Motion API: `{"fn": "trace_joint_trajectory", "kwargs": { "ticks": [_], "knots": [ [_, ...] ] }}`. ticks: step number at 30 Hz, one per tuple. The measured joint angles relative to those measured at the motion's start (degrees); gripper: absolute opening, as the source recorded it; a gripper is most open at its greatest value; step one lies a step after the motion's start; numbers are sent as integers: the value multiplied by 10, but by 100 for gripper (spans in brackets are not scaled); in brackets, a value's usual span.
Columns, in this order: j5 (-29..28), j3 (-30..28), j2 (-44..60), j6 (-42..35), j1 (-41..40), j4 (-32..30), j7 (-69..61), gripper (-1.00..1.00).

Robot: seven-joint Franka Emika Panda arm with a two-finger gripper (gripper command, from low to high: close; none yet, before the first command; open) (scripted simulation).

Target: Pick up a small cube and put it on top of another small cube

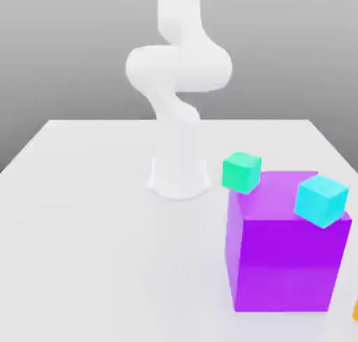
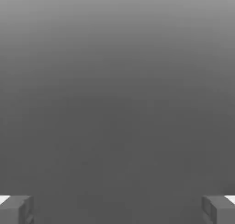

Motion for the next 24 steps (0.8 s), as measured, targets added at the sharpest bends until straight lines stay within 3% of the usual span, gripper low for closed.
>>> {"fn": "trace_joint_trajectory", "kwargs": {
  "ticks": [24],
  "knots": [
    [31, 58, 276, 69, 375, -58, -618, 0]
  ]
}}
